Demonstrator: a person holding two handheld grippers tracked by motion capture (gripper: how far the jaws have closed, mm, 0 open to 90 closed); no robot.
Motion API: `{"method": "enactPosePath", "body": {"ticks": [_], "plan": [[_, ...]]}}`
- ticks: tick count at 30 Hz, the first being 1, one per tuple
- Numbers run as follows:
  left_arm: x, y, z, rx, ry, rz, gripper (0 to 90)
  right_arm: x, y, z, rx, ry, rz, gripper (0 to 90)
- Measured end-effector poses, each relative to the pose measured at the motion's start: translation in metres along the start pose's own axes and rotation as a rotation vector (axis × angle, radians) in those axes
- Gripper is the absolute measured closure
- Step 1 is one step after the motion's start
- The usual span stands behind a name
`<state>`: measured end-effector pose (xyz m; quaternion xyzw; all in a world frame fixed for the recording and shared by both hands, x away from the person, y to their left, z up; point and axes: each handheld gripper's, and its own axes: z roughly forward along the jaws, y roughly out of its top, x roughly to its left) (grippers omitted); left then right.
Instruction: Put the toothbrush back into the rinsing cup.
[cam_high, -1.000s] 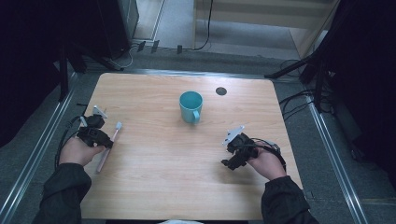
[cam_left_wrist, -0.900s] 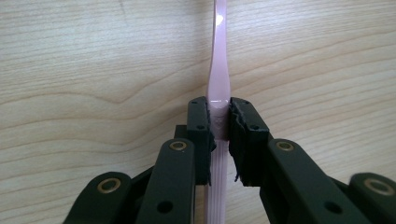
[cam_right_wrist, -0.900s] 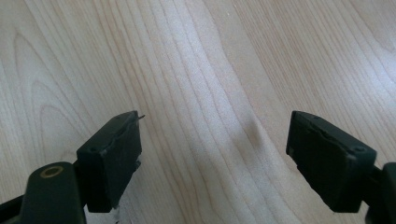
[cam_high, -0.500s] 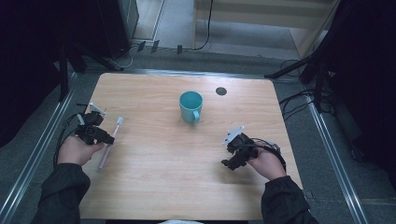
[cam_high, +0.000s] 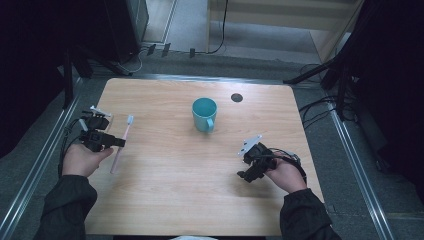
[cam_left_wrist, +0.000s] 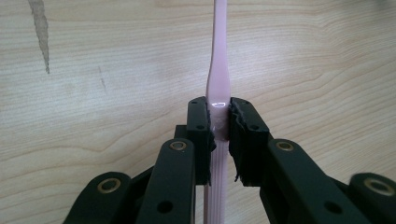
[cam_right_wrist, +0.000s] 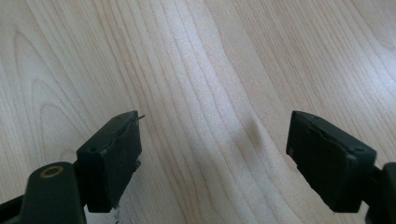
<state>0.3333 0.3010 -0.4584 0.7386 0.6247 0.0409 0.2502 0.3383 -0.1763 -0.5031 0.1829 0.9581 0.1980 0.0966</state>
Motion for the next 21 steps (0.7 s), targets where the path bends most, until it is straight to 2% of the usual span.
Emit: {"method": "enactPosePath", "body": {"ticks": [1, 4, 5, 8, 12, 13, 14, 18, 21], "plan": [[-0.001, 0.0, -0.002, -0.024, -0.003, 0.005, 78.5, 0.0, 0.0, 0.0, 0.0, 0.0, 0.0, 18.0], [-0.003, 0.001, -0.003, -0.041, -0.014, 0.013, 78.5, 0.0, 0.0, 0.0, 0.0, 0.0, 0.0, 18.0], [-0.006, 0.001, -0.004, -0.066, -0.034, 0.032, 78.5, 0.0, 0.0, 0.0, 0.001, 0.0, -0.001, 17.9], [-0.011, 0.002, -0.005, -0.088, -0.048, 0.042, 78.5, 0.0, 0.0, 0.001, 0.0, 0.002, -0.003, 18.0], [-0.02, 0.003, -0.01, -0.16, -0.077, 0.075, 78.5, 0.0, 0.0, 0.0, 0.0, 0.0, -0.001, 18.0], [-0.025, 0.003, -0.012, -0.193, -0.081, 0.093, 78.5, 0.0, 0.0, 0.0, 0.001, 0.0, 0.0, 18.0], [-0.027, 0.003, -0.013, -0.206, -0.066, 0.099, 78.6, 0.0, 0.0, 0.0, 0.002, -0.001, 0.001, 18.0], [-0.033, 0.002, -0.015, -0.259, -0.055, 0.128, 78.6, 0.0, 0.0, 0.0, 0.0, 0.0, 0.0, 18.0], [-0.036, 0.001, -0.016, -0.277, -0.049, 0.137, 78.5, 0.0, 0.0, 0.0, 0.001, -0.001, 0.001, 18.0]]}}
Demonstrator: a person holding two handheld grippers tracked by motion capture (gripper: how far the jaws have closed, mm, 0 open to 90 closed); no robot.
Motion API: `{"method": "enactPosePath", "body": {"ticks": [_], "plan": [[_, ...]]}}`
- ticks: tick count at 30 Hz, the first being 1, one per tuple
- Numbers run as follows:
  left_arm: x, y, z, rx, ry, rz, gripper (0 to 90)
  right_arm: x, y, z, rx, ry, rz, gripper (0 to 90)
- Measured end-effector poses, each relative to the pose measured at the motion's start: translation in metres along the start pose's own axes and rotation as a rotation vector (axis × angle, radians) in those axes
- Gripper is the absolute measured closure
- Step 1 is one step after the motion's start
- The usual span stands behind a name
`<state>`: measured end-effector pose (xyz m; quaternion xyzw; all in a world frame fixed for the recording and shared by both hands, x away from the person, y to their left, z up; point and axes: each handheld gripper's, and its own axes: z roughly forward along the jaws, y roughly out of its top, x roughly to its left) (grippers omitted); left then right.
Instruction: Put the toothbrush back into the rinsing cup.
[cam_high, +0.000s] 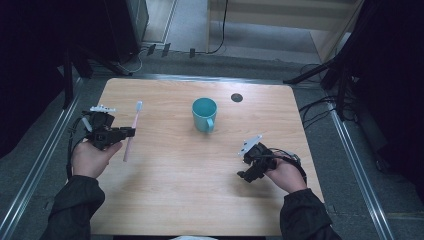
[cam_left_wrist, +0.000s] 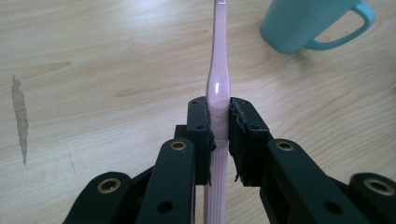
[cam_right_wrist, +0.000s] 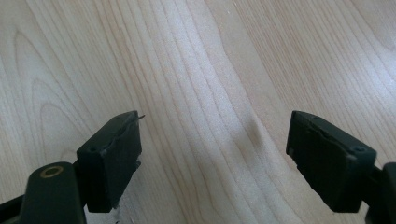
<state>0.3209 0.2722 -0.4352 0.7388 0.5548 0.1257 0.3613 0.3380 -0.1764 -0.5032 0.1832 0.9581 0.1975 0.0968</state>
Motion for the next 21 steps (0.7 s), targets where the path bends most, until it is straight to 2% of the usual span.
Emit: {"method": "enactPosePath", "body": {"ticks": [1, 2, 6, 21], "plan": [[-0.002, 0.0, -0.001, -0.026, 0.001, 0.004, 78.5, 0.0, 0.0, 0.0, 0.0, 0.0, -0.001, 18.0], [-0.002, 0.0, -0.001, -0.026, 0.001, 0.004, 78.5, 0.0, 0.0, 0.0, 0.0, 0.001, 0.0, 18.0], [-0.007, 0.0, -0.005, -0.087, 0.012, 0.02, 78.5, 0.0, 0.0, 0.0, 0.001, 0.0, -0.001, 18.0], [-0.02, 0.001, -0.009, -0.168, 0.009, 0.037, 78.5, 0.0, 0.0, 0.0, 0.003, 0.002, 0.002, 18.0]]}}
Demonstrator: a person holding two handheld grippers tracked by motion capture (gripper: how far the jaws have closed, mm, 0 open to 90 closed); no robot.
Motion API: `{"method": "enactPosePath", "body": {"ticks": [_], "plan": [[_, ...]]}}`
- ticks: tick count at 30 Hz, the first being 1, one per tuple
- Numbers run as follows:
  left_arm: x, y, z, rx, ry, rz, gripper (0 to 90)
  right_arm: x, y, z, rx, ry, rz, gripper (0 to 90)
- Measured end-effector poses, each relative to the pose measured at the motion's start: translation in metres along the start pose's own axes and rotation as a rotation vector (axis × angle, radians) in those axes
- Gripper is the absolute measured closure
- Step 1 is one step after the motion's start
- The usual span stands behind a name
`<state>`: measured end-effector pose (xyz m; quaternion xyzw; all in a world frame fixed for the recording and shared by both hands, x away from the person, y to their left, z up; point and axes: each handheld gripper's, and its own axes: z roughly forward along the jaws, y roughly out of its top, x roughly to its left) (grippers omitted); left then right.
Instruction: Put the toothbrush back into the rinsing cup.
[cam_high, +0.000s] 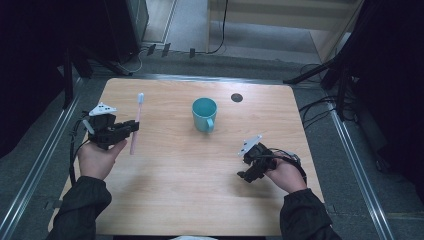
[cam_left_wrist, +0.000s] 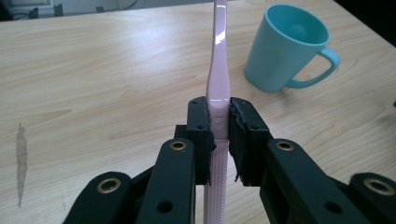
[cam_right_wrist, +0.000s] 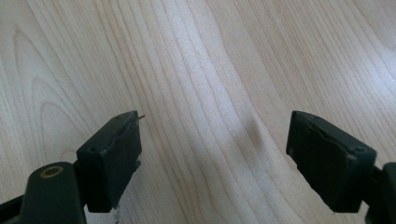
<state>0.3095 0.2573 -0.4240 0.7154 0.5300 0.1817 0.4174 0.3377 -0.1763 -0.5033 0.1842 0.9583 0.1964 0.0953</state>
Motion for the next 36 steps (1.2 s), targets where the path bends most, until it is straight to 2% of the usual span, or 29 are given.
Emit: {"method": "enactPosePath", "body": {"ticks": [5, 11, 17, 26, 36], "plan": [[-0.005, 0.003, 0.0, -0.036, 0.005, 0.014, 78.5, 0.0, 0.0, 0.0, -0.004, 0.0, 0.001, 18.0], [-0.01, 0.006, 0.0, -0.052, 0.006, 0.028, 78.5, 0.001, 0.0, 0.0, -0.007, 0.002, 0.003, 18.0], [-0.017, 0.016, -0.002, -0.104, -0.001, 0.033, 78.6, 0.001, 0.0, 0.0, -0.007, 0.001, 0.002, 18.0], [-0.028, 0.029, 0.004, -0.116, -0.023, 0.044, 78.5, 0.0, -0.001, 0.0, -0.011, 0.0, 0.001, 18.0], [-0.033, 0.043, 0.004, -0.126, -0.032, 0.058, 78.5, 0.0, -0.001, -0.001, -0.009, -0.002, 0.001, 18.0]]}}
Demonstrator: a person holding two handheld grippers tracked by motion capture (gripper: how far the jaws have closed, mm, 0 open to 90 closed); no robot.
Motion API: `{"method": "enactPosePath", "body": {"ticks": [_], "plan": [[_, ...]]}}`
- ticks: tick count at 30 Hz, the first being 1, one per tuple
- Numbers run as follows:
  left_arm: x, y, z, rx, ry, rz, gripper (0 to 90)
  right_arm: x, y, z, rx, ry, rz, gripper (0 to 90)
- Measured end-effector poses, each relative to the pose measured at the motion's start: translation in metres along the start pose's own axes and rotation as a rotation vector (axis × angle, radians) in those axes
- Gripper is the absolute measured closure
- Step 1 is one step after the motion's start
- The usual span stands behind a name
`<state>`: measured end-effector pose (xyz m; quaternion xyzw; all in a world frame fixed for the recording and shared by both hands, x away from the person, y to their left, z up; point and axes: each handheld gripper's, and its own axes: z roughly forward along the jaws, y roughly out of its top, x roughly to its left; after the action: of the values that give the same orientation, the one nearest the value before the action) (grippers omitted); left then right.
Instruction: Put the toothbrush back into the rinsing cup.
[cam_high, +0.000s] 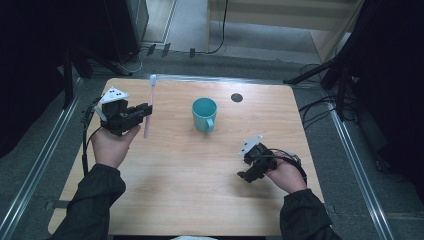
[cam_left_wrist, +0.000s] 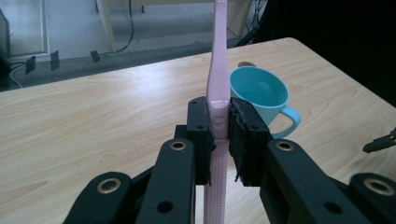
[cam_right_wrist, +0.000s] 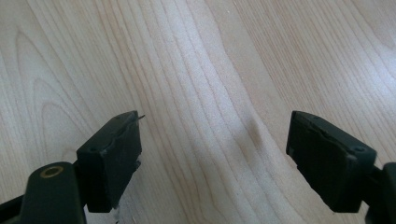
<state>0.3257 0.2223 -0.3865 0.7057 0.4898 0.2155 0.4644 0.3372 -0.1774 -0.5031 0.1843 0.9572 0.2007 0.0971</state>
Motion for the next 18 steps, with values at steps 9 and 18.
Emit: {"method": "enactPosePath", "body": {"ticks": [9, 18], "plan": [[-0.008, 0.015, 0.005, -0.012, -0.008, 0.01, 78.5, 0.0, 0.0, 0.0, -0.002, 0.0, 0.0, 18.0], [-0.013, 0.023, 0.02, 0.005, -0.018, 0.024, 78.6, 0.0, 0.0, -0.001, -0.003, 0.002, 0.0, 18.0]]}}
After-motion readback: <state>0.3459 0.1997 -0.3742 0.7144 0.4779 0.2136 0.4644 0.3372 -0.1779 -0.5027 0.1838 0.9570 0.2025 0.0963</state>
